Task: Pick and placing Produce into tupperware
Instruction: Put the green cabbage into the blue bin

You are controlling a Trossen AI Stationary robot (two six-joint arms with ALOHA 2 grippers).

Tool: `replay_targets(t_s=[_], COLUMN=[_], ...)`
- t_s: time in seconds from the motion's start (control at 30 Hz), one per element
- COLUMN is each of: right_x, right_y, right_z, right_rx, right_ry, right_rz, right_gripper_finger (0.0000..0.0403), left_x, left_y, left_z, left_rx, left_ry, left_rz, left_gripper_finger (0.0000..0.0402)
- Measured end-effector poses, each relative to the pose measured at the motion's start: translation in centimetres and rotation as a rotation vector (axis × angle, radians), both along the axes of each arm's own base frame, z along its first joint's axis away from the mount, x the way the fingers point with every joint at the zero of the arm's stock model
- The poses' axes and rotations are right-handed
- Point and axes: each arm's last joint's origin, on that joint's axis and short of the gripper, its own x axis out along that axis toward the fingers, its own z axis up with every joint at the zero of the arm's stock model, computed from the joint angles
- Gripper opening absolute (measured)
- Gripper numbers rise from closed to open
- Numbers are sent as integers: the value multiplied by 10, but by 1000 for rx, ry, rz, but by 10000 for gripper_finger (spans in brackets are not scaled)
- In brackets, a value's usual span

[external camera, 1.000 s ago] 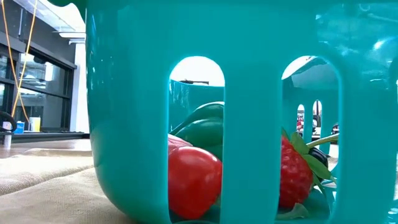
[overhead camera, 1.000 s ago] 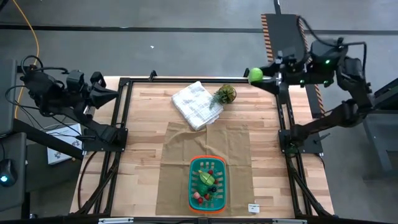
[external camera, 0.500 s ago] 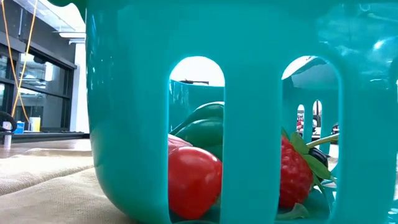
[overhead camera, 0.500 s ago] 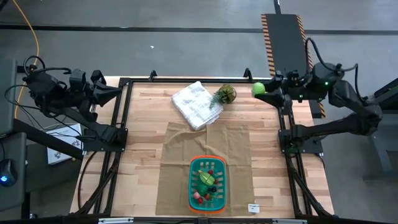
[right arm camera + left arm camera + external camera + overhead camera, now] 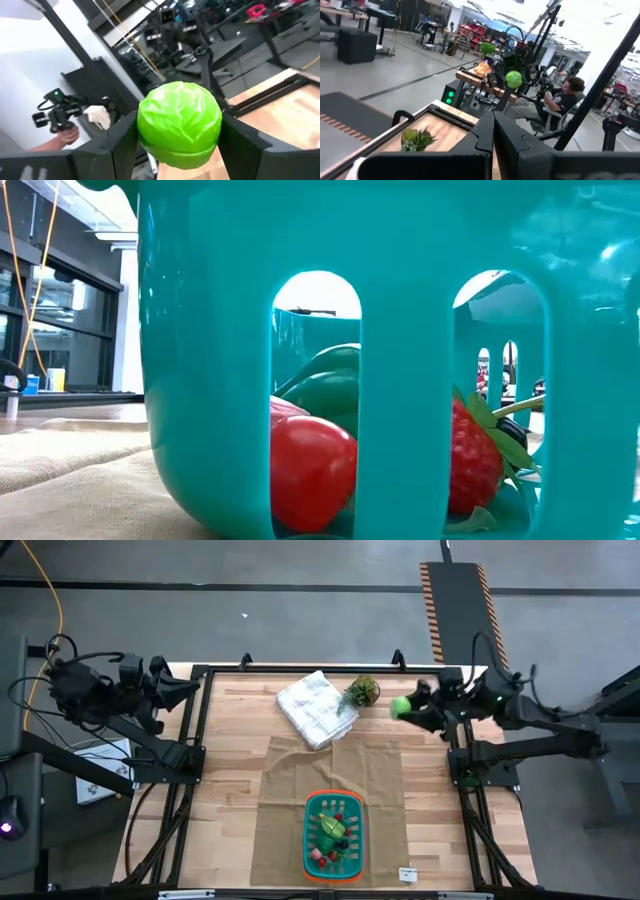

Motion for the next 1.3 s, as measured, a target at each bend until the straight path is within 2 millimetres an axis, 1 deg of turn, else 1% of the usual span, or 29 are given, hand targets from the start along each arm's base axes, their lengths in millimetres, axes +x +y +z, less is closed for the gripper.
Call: replay_targets(t_s=[0.13,0.27,0.4,0.5,0.63,0.77,0.87,0.93,1.17,1.3], right_x=[10,16,18,18,18,18,18,17,18,18], right_y=[6,13,21,27,32,33,33,33,32,32], right_z=[-25,-46,-59,-59,-59,-58,-57,-57,-57,-56], right_rx=[51,122,160,156,146,150,155,158,175,186], right_ry=[14,61,104,109,103,99,91,90,92,84], right_rz=[40,65,77,96,105,109,110,110,103,93], right_gripper_finger=[216,216,216,216,216,216,216,216,216,216], left_x=[4,7,7,6,7,4,-2,-8,-38,-38], left_y=[-1,-1,-1,-1,-1,0,2,4,13,13], left_z=[-12,-26,-35,-43,-56,-78,-95,-103,-108,-108], left_rx=[-39,-75,-102,-115,-72,-53,-67,-73,-46,-16], left_ry=[12,26,19,-19,-127,-255,-303,-330,-424,-390], left_rz=[18,39,43,45,47,51,53,59,83,85], left_gripper_finger=[1,1,1,1,1,1,0,0,0,0])
